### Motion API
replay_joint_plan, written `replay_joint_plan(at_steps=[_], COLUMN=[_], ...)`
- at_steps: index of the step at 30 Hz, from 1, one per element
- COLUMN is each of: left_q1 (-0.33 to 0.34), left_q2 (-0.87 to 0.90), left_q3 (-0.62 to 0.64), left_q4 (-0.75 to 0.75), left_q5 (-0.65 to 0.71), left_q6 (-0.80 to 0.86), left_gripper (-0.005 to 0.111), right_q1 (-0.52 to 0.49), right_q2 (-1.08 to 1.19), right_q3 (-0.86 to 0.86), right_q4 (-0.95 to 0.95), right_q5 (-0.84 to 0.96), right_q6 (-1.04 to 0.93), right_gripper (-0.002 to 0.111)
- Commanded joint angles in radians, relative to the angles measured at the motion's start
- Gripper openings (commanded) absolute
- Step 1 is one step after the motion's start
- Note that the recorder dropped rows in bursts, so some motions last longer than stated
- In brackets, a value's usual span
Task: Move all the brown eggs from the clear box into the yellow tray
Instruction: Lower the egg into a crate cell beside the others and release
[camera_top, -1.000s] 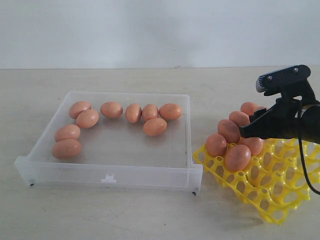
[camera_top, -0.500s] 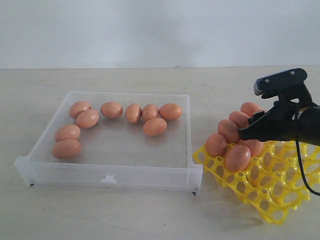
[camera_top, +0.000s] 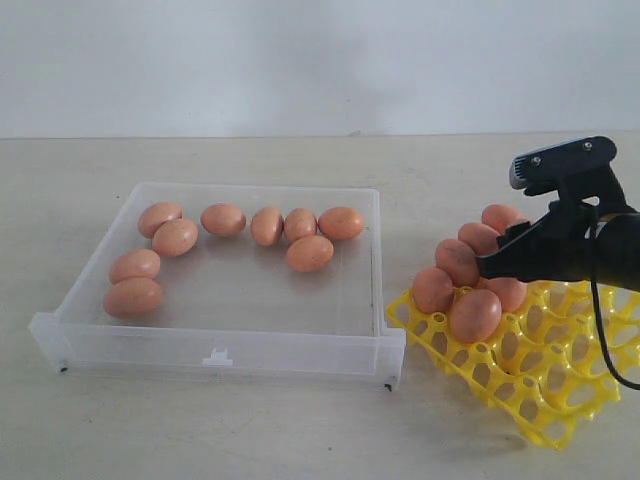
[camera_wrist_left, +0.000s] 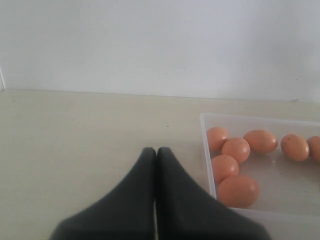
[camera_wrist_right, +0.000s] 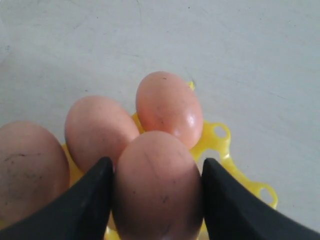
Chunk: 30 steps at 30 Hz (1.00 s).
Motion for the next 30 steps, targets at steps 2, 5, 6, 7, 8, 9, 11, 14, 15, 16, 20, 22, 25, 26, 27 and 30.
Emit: replay_joint_plan(at_steps=[2, 5, 6, 7, 8, 9, 11, 14, 15, 16, 20, 22, 25, 26, 27, 30], left_q1=[0.001, 0.001, 0.001, 0.001, 0.001, 0.001, 0.001, 0.001, 0.001, 0.001, 0.001, 0.001, 0.001, 0.001, 0.001, 0.001], left_q2=[0.003, 0.003, 0.003, 0.003, 0.003, 0.003, 0.003, 0.003, 0.003, 0.003, 0.003, 0.003, 0.003, 0.003, 0.003, 0.003], left_q3=[0.003, 0.003, 0.003, 0.003, 0.003, 0.003, 0.003, 0.003, 0.003, 0.003, 0.003, 0.003, 0.003, 0.003, 0.003, 0.003], left_q4=[0.002, 0.002, 0.002, 0.002, 0.002, 0.002, 0.002, 0.002, 0.002, 0.002, 0.002, 0.002, 0.002, 0.002, 0.002, 0.002], left_q5=[-0.006, -0.006, -0.006, -0.006, -0.006, -0.006, -0.006, -0.006, -0.006, -0.006, -0.006, -0.006, -0.006, -0.006, -0.006, -0.006], left_q6=[0.002, 0.002, 0.002, 0.002, 0.002, 0.002, 0.002, 0.002, 0.002, 0.002, 0.002, 0.002, 0.002, 0.002, 0.002, 0.002], left_gripper=[-0.004, -0.004, -0.004, -0.004, -0.004, -0.004, -0.004, -0.004, -0.004, -0.004, -0.004, -0.004, -0.004, -0.004, -0.004, -0.004], right_q1=[-0.007, -0.007, -0.007, -0.007, -0.007, -0.007, -0.007, -0.007, -0.007, -0.007, -0.007, -0.007, -0.007, -0.007, -0.007, -0.007], right_q2=[0.001, 0.001, 0.001, 0.001, 0.001, 0.001, 0.001, 0.001, 0.001, 0.001, 0.001, 0.001, 0.001, 0.001, 0.001, 0.001], right_q3=[-0.023, -0.022, -0.022, -0.022, -0.022, -0.022, -0.022, -0.022, -0.022, -0.022, -0.022, -0.022, -0.022, -0.022, -0.022, -0.022], right_q4=[0.008, 0.013, 0.015, 0.020, 0.025, 0.031, 0.035, 0.035, 0.035, 0.035, 0.035, 0.035, 0.035, 0.035, 0.035, 0.035], right_q5=[-0.001, -0.001, -0.001, 0.002, 0.003, 0.006, 0.008, 0.010, 0.010, 0.010, 0.014, 0.016, 0.022, 0.024, 0.026, 0.028], right_q6=[-0.002, -0.003, -0.003, -0.003, -0.003, -0.003, -0.003, -0.003, -0.003, -0.003, -0.003, -0.003, -0.003, -0.003, -0.005, -0.012], right_gripper=[0.004, 0.004, 0.004, 0.004, 0.004, 0.004, 0.004, 0.004, 0.004, 0.004, 0.004, 0.004, 0.004, 0.004, 0.004, 0.004])
